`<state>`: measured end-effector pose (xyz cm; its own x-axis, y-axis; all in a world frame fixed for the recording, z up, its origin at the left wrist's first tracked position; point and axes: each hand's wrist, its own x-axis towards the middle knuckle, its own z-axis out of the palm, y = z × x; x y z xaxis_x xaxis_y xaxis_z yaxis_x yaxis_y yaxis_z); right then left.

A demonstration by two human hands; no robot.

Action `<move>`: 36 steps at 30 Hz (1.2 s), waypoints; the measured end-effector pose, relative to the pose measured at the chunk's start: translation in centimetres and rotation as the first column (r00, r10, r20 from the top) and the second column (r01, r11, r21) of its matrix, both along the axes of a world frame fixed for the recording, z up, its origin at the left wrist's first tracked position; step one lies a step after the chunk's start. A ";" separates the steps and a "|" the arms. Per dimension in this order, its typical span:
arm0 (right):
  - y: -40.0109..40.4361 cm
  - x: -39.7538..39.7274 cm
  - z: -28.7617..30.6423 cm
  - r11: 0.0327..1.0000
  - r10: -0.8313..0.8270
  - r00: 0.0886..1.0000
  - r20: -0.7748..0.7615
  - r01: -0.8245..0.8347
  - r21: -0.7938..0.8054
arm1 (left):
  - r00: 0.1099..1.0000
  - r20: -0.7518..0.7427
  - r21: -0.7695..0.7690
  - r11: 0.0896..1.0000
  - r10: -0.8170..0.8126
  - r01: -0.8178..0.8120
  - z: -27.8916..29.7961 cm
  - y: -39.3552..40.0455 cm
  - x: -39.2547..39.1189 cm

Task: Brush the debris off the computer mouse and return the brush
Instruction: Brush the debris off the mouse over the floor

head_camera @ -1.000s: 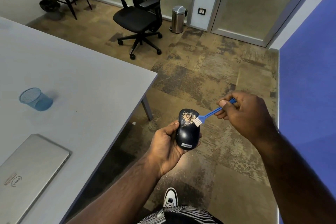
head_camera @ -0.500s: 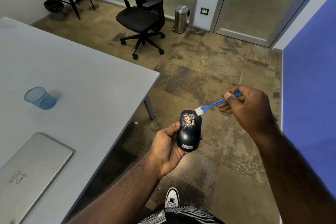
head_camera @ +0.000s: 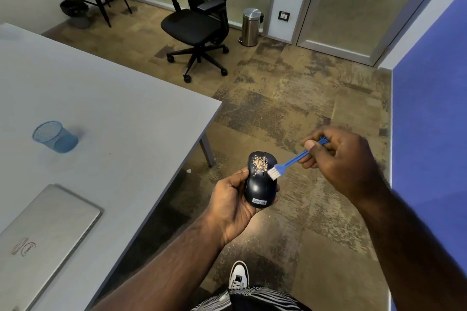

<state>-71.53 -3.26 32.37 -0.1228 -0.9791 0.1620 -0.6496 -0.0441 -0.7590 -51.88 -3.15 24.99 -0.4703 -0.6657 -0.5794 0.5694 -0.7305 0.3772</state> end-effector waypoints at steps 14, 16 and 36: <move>-2.1 0.2 -1.7 0.985 -0.173 0.974 -0.150 0.174 -0.002 | 0.999 -0.009 -0.019 0.999 -0.037 0.036 -0.2 0.1 -0.3; -2.7 0.1 -2.1 0.982 -0.187 0.970 -0.155 0.189 0.000 | 0.999 -0.016 -0.022 0.999 -0.042 0.042 -0.3 0.2 -0.3; -1.5 -0.7 -1.6 0.991 -0.050 0.980 -0.192 0.025 -0.135 | 1.000 -0.004 -0.011 1.000 -0.028 0.028 -0.3 0.0 -0.5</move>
<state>-72.28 -4.74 30.76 -0.1125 -0.9431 0.3128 -0.7873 -0.1074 -0.6071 -52.38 -3.14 24.64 -0.4913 -0.6586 -0.5700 0.5507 -0.7418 0.3826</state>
